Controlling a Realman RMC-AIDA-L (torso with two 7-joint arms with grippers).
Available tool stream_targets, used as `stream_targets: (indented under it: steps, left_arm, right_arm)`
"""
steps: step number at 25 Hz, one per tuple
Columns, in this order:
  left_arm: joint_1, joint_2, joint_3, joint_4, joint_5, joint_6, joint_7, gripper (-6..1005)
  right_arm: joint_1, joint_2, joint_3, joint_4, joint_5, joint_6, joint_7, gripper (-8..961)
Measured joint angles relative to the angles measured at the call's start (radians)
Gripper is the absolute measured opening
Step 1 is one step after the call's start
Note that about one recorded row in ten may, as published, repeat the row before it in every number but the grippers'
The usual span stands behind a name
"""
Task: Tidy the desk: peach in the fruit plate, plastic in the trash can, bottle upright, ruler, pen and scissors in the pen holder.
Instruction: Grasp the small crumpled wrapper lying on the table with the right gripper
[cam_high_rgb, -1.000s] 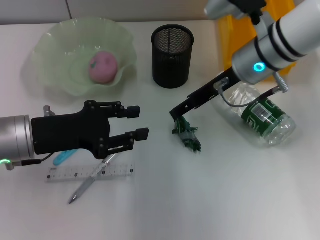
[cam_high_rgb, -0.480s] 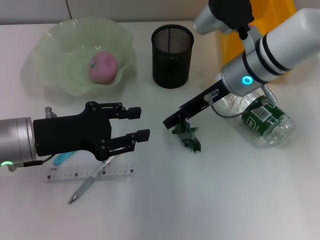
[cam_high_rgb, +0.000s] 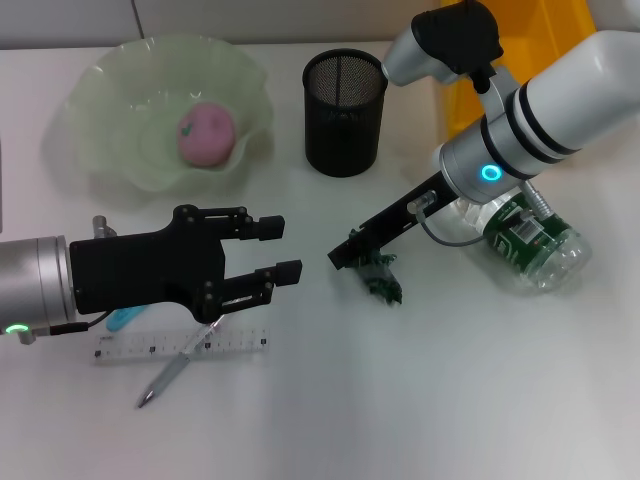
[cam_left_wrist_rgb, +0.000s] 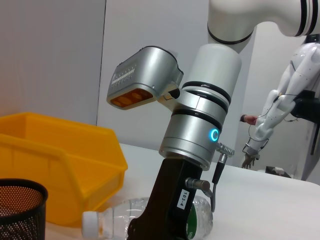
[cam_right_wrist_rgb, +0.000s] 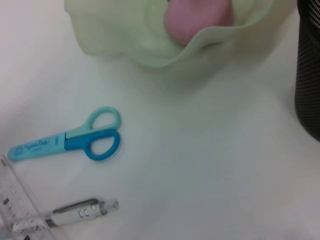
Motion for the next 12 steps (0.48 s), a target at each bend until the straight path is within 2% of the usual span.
stream_targets:
  steps: [4,12]
  left_arm:
    - [0.0,0.0,0.0,0.0,0.0,0.0,0.0,520]
    - [0.0,0.0,0.0,-0.002,0.0,0.0,0.0,519]
  right_arm:
    - [0.0,0.0,-0.001,0.0,0.0,0.001,0.0,795]
    - [-0.004,0.0,-0.002,0.0,0.0,0.005,0.0,601]
